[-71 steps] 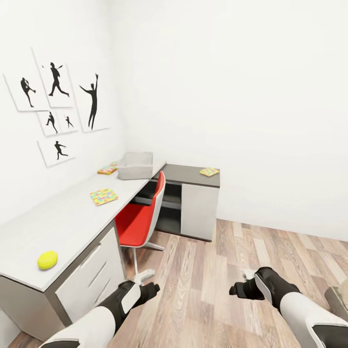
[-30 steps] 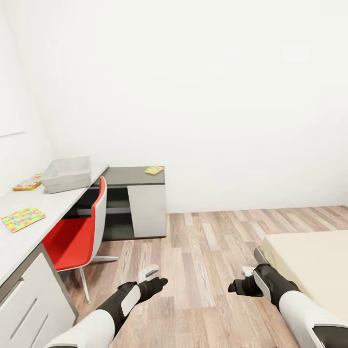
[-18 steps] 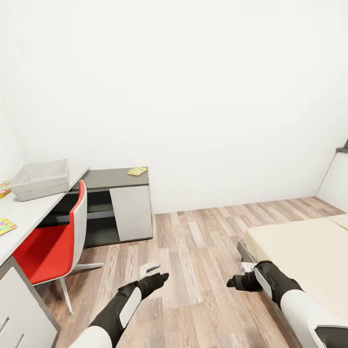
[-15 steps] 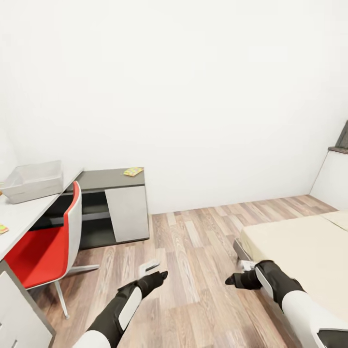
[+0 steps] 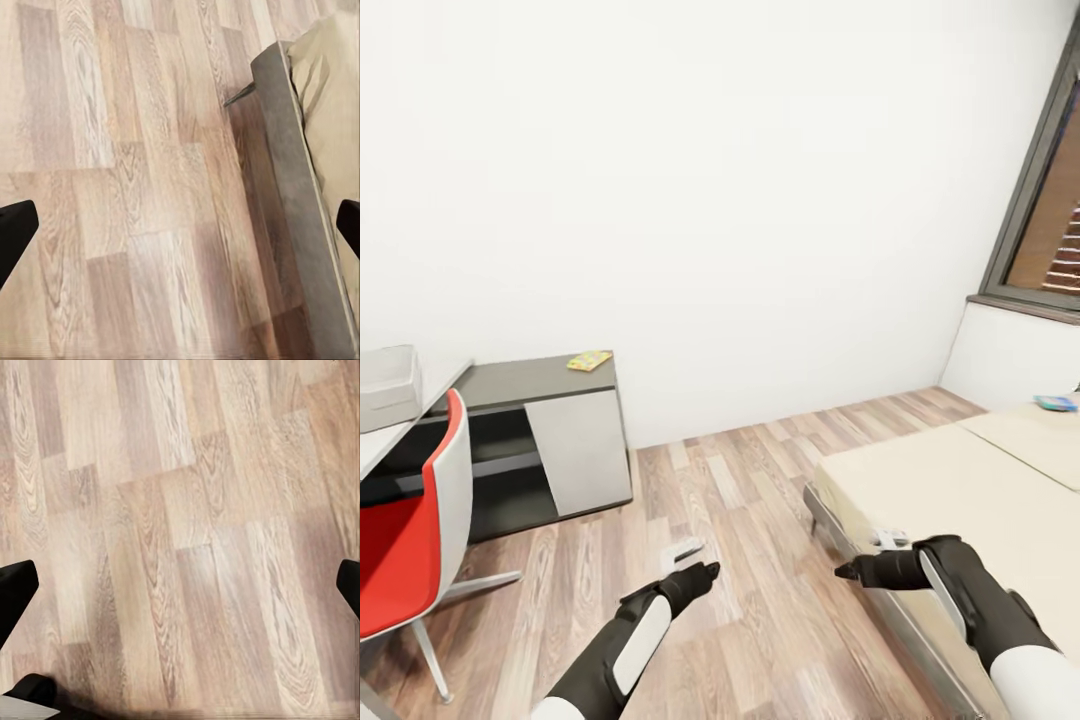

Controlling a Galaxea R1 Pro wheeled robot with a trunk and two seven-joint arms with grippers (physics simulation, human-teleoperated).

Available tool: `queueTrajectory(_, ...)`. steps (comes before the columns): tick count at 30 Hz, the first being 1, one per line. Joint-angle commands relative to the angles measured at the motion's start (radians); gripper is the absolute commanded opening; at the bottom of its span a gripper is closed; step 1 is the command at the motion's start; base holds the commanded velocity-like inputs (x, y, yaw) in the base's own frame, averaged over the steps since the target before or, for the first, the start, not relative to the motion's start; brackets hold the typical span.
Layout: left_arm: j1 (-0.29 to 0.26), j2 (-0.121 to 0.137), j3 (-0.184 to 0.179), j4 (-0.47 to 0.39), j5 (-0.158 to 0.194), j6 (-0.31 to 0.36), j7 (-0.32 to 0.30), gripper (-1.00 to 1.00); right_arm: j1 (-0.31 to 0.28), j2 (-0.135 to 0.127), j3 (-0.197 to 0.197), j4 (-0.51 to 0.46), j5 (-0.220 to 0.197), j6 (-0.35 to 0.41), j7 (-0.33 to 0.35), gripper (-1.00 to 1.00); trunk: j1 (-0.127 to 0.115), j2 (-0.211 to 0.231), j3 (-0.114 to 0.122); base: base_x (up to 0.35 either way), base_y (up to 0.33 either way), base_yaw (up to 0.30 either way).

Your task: Put all the toys in the child's room - the three board games (two on the bed and one on the table), the two jigsaw puzzles on the table, and the tennis ball on the table - inside the toy box on the table in the child's room.

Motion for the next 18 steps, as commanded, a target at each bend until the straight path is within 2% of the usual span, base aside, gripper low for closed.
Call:
queueTrajectory(1, 0.001, 0.0, -0.013, -0.006, 0.024, 0.003, 0.014, 1.0, 0.016, -0.004, -0.001, -0.041, -0.001, 0.022, 0.007, 1.0, 0.0, -0.001, -0.001, 0.0, 0.0, -0.283)
queueTrajectory(7, 0.007, 0.0, -0.039, -0.015, 0.062, 0.003, 0.028, 1.0, 0.055, -0.013, -0.004, -0.132, -0.002, 0.061, 0.02, 1.0, 0.0, -0.001, -0.001, 0.0, 0.0, -0.283)
queueTrajectory(18, 0.011, 0.001, -0.053, -0.02, 0.083, 0.002, 0.034, 1.0, 0.074, -0.016, -0.006, -0.178, -0.002, 0.081, 0.025, 1.0, 0.0, -0.001, -0.004, 0.0, 0.0, -0.283)
